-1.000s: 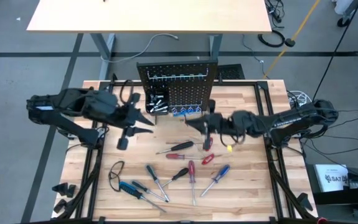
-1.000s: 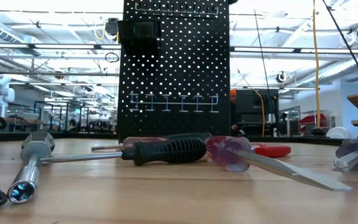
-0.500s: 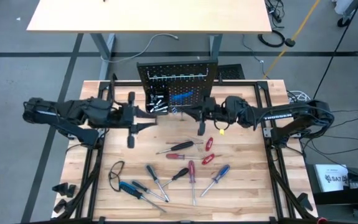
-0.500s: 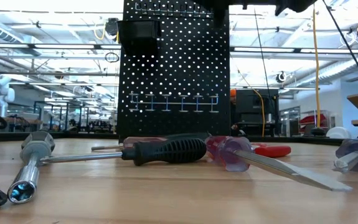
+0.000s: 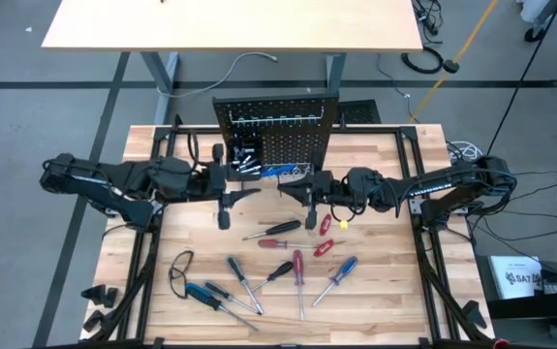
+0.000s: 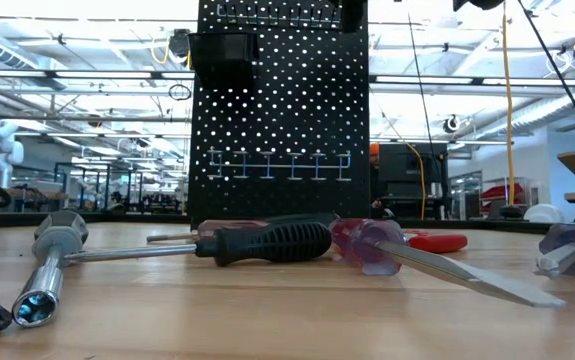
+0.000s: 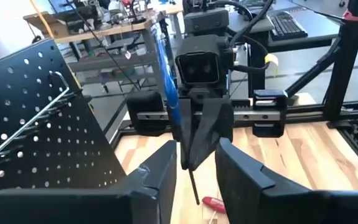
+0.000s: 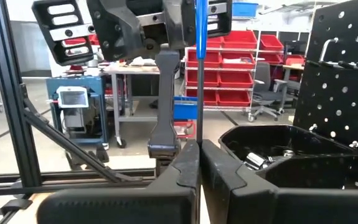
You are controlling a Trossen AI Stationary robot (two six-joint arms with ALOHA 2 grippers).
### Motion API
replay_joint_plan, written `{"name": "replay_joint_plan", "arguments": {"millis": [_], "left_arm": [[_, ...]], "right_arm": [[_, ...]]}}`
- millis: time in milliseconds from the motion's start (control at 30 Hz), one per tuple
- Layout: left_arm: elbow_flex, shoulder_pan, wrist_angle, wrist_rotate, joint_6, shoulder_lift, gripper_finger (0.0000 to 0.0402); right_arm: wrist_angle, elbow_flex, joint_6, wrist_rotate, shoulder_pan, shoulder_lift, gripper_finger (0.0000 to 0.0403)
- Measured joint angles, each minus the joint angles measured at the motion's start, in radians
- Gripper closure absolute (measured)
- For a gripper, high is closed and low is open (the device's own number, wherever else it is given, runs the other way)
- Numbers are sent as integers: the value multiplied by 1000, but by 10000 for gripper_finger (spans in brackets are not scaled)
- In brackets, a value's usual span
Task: Hang tools onto peg board
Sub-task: Hang the pick tool on the pegboard
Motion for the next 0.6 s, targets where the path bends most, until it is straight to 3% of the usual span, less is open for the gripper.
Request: {"name": "replay_joint_plan", "arguments": {"millis": [133,267,600], "left_arm": [[0,0,27,-41,-23,0,253],[0,-1,103,-15,-24,-5,229],[0,15,108,-37,-66,4,225]], "right_arm": [[-4,0,0,3,5,0,403],[-18,0,2,27,5,0,403],[-10,0,-3,25,13,0,403]]}}
